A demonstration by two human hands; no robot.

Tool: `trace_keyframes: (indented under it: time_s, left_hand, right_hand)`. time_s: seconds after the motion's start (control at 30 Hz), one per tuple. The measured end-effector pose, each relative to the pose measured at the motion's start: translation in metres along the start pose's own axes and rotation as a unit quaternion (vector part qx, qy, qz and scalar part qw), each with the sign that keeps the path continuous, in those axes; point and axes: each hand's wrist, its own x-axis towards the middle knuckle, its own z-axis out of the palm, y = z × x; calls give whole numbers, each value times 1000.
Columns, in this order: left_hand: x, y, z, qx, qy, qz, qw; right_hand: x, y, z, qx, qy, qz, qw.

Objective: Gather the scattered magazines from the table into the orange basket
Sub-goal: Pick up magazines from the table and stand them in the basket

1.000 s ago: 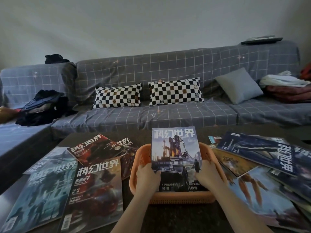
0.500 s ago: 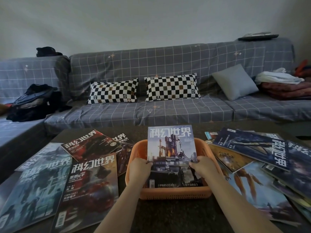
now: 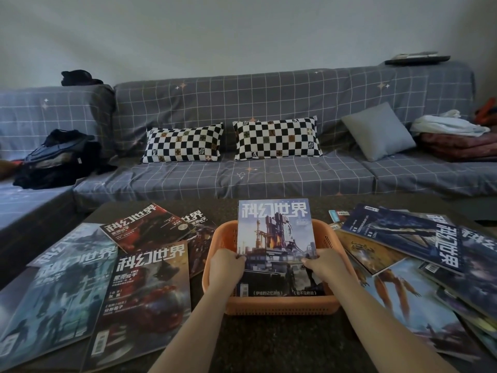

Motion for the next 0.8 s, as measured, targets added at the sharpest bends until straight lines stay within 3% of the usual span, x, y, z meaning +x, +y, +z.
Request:
trace_keyframes:
  time_s: [0.17,0.37,0.8]
  left_hand:
    - [-17,2,-3,-72,20,60,995]
    - [-41,-11,-26,-150,68,109,980]
    - [-58,-97,-79,-196,148,71,967]
  right_hand:
    - [-9,-2,1,127,51,-47,989]
    - [-42,-14,12,181,109,-102,972]
    - [-118,-94,98,257,-62,-188,946]
